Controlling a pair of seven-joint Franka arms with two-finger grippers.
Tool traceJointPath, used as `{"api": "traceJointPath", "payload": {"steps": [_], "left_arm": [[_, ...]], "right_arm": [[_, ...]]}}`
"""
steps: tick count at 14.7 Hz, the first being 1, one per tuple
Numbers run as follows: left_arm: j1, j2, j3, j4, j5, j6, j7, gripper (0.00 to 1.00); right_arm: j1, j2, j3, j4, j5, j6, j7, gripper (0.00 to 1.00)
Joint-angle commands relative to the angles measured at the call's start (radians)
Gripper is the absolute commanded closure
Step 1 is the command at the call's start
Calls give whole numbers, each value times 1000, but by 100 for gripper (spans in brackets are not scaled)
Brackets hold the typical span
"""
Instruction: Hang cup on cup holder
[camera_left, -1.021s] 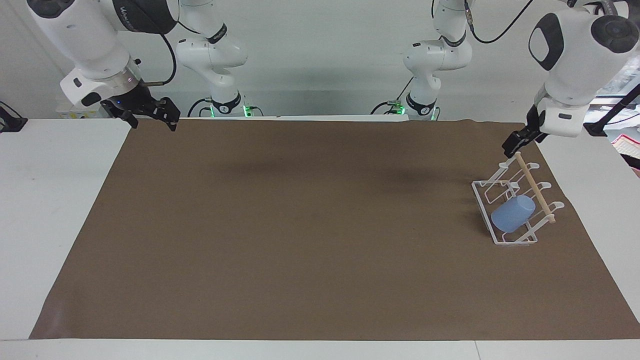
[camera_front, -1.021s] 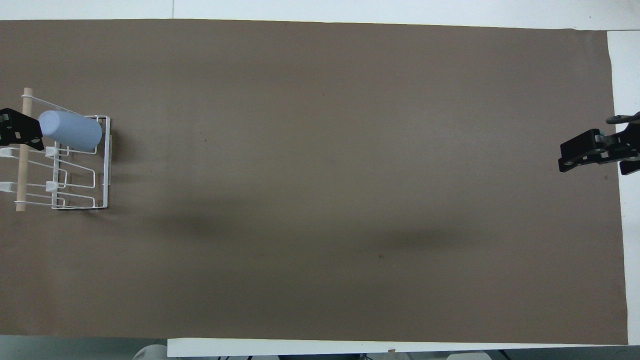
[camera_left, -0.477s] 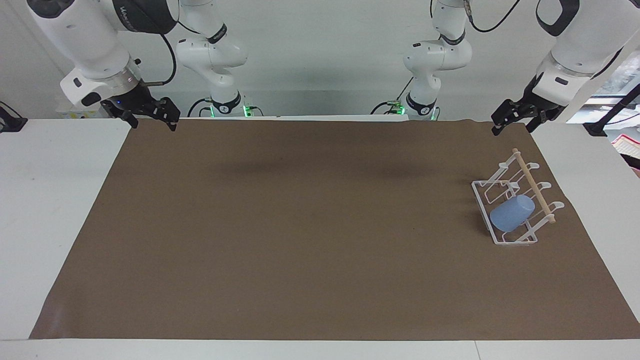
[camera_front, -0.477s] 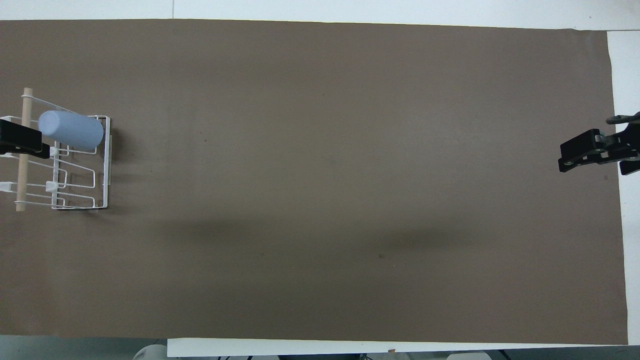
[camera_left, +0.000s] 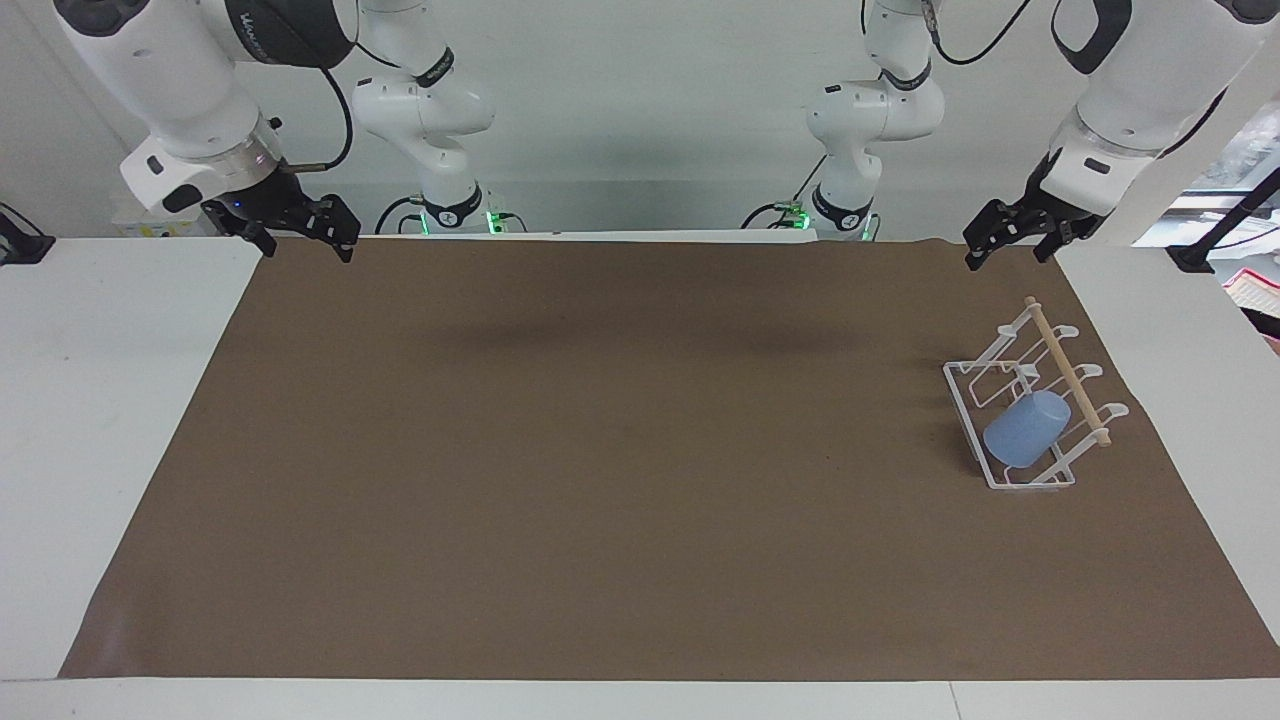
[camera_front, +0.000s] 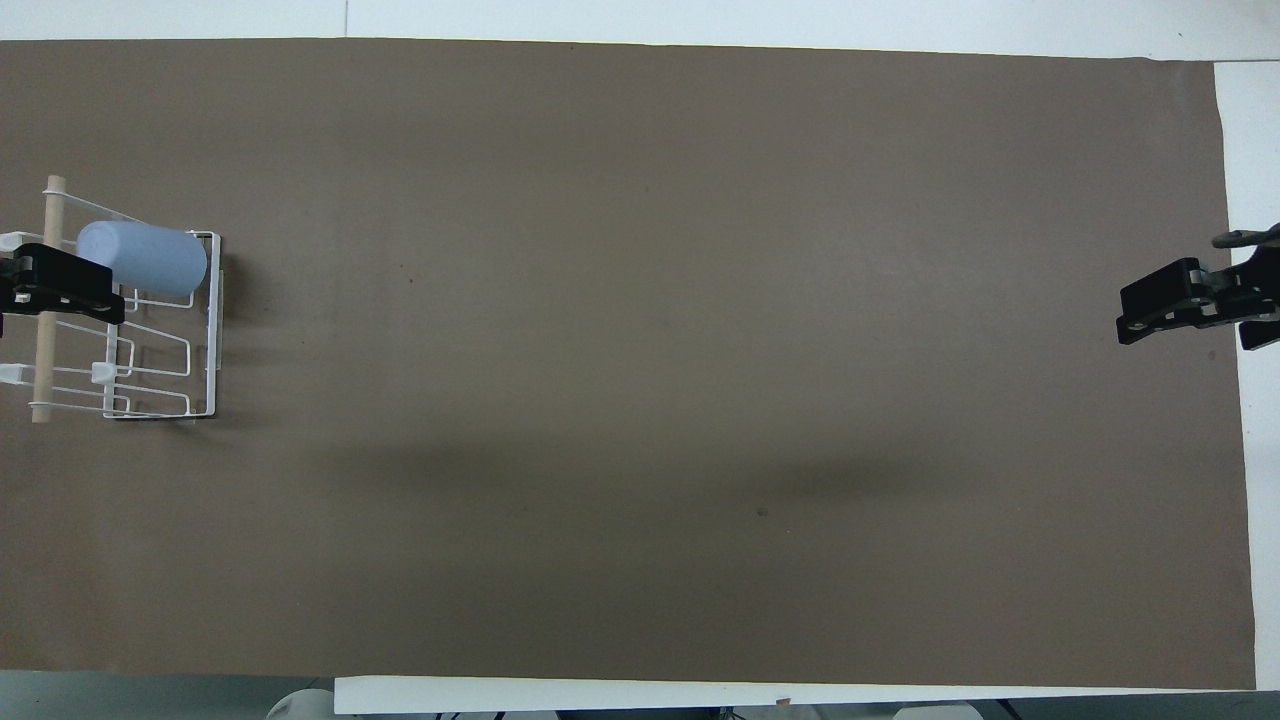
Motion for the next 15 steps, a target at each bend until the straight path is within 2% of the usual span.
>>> {"api": "traceJointPath", "payload": {"steps": [1,15], "left_arm": [[3,2,10,9,16,-22,-13,0],[3,2,8,9,16,-22,-13,0]], "right_arm": [[-2,-20,1,-23,-3,1,-13,0],[-2,-20,1,-22,-3,1,-13,0]]}}
